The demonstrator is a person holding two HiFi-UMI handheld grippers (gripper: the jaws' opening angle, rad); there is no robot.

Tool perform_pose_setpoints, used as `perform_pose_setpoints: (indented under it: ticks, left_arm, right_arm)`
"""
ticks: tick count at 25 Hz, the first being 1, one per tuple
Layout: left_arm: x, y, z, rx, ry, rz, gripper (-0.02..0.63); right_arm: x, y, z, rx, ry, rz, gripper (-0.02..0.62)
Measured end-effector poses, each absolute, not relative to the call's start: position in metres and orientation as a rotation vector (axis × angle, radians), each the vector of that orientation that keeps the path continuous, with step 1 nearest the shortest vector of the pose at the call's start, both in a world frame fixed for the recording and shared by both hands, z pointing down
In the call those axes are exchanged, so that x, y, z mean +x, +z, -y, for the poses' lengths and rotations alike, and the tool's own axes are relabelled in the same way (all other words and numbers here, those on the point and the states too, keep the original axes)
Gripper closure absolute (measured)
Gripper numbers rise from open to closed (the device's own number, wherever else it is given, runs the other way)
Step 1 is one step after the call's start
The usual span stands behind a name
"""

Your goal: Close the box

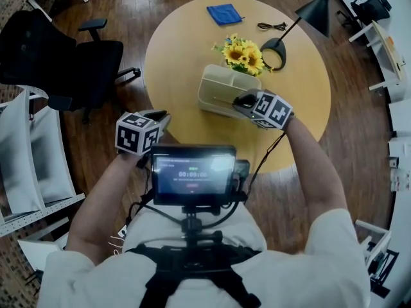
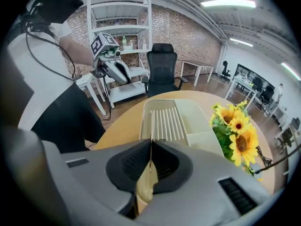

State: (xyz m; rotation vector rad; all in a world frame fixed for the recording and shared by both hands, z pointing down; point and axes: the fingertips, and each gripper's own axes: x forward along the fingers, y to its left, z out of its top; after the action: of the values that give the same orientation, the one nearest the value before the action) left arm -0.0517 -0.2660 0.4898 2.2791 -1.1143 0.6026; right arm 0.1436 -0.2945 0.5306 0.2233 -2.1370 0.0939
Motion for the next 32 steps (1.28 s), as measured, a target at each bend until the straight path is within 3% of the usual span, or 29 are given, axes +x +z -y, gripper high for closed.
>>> perform_pose_setpoints:
  ticks: [11, 15, 22, 32]
  left_arm:
    - [-0.057, 0.483, 0.275, 2.304, 0.567, 1.14, 0.554]
    - [-0.061, 0.483, 0.276, 2.284, 0.564, 1.146, 0.554]
    - [-0.08, 0.482, 0.285, 2.271, 0.56, 1.192, 0.554]
    - [-0.048, 0.466, 0.241, 2.288, 0.642, 1.258, 0.554]
  right_arm:
    - [0.144, 0.53, 0.298, 0.252, 0.046, 2.141, 0.576]
    - [0.145, 0.519, 0.301, 0.328, 0.059, 2.194, 0.444]
    - [0.156, 0.495, 0.308, 0.603, 0.063, 2.256, 0.442]
    - [0.241, 0.491, 0.242, 1.228, 0.461, 2.279, 0.443]
